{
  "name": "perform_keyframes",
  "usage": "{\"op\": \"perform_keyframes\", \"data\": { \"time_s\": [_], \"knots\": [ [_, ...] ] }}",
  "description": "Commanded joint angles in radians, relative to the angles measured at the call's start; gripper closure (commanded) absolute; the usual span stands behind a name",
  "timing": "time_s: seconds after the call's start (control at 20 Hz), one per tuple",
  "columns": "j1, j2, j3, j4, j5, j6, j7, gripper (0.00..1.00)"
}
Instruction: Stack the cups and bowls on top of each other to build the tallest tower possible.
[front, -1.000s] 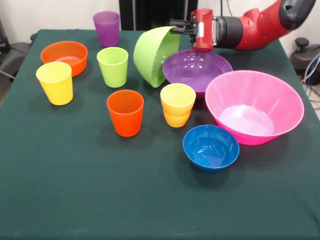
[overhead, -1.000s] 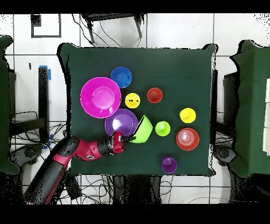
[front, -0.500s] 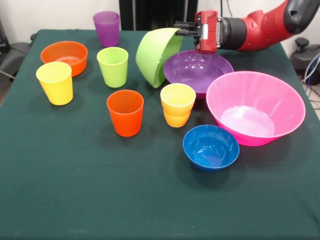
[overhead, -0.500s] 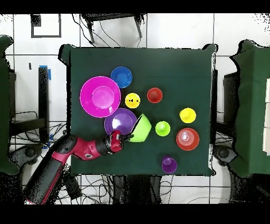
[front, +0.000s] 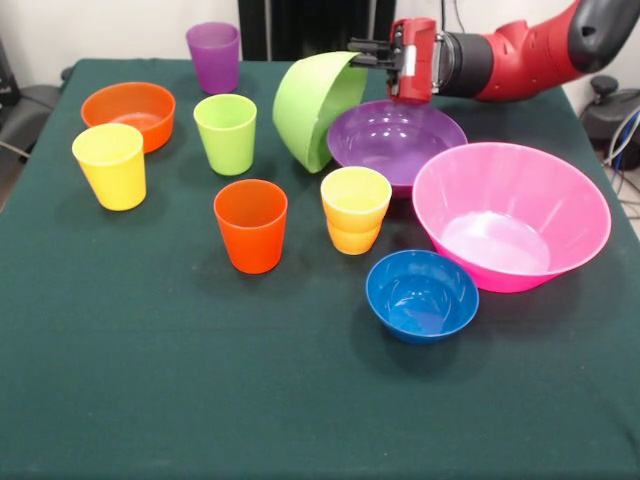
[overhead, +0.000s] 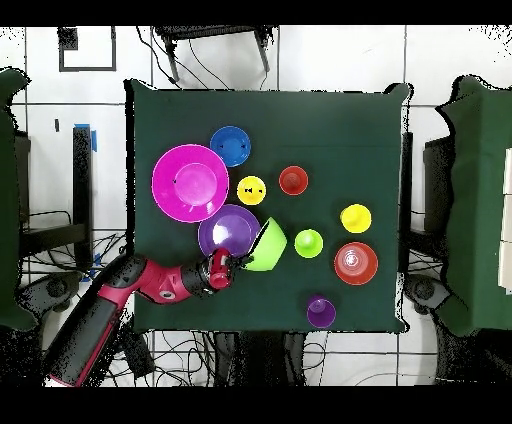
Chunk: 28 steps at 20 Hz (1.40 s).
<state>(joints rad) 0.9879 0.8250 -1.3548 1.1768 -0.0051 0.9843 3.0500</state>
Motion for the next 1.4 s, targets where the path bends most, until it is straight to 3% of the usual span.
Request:
{"op": "perform_keyframes", "data": {
  "time_s": [0.05, 0.35, 0.7, 1.15, 1.4],
  "knots": [
    [-0.022, -0.005, 0.152, -0.199, -0.084, 0.085, -0.228, 1.00],
    [-0.024, -0.050, 0.203, -0.216, -0.154, 0.141, -0.344, 1.00],
    [-0.048, -0.059, 0.237, -0.256, -0.219, 0.180, -0.355, 1.00],
    [-0.053, -0.112, 0.312, -0.266, -0.294, 0.245, -0.490, 1.00],
    [-0.068, -0.116, 0.329, -0.291, -0.318, 0.273, -0.502, 1.00]
  ]
}}
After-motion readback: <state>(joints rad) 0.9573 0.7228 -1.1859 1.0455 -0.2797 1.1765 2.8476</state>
